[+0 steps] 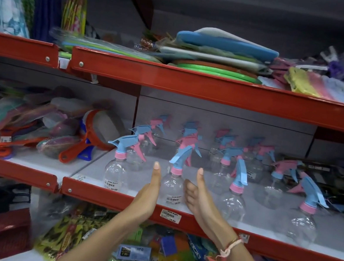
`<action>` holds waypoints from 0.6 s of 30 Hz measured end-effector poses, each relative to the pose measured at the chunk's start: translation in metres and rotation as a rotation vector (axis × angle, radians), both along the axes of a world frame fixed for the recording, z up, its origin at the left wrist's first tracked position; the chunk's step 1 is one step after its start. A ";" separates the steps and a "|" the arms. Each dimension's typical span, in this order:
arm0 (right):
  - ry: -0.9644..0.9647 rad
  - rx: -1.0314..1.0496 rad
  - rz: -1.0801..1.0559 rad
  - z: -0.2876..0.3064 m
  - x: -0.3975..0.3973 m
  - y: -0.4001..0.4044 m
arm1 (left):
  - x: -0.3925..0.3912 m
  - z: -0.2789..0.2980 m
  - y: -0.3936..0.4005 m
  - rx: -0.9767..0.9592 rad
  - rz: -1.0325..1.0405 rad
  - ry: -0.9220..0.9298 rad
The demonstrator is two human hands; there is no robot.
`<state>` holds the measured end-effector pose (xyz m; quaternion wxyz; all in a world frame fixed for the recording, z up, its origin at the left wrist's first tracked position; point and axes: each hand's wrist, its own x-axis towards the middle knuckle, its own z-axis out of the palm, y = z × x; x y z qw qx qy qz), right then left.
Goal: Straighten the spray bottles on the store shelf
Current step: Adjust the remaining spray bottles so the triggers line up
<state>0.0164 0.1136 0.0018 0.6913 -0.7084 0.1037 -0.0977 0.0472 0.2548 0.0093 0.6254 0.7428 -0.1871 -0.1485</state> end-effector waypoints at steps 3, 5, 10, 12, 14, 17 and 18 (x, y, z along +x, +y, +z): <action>0.002 -0.026 0.006 -0.001 -0.010 0.004 | 0.006 0.004 0.001 -0.037 -0.017 0.005; -0.002 -0.034 0.006 -0.003 -0.015 0.007 | 0.009 0.006 0.002 -0.087 -0.025 0.026; -0.008 -0.069 -0.009 -0.004 -0.023 0.011 | 0.025 -0.004 0.005 -0.125 -0.045 0.066; -0.007 -0.083 -0.011 -0.005 -0.025 0.012 | 0.028 -0.008 0.004 -0.130 -0.039 0.075; -0.004 -0.084 -0.018 -0.005 -0.025 0.012 | 0.028 -0.010 0.003 -0.133 -0.047 0.077; -0.001 -0.083 -0.020 -0.006 -0.026 0.011 | 0.025 -0.010 0.003 -0.109 -0.044 0.050; -0.004 -0.089 -0.012 -0.006 -0.028 0.010 | 0.024 -0.012 0.002 -0.097 -0.022 0.033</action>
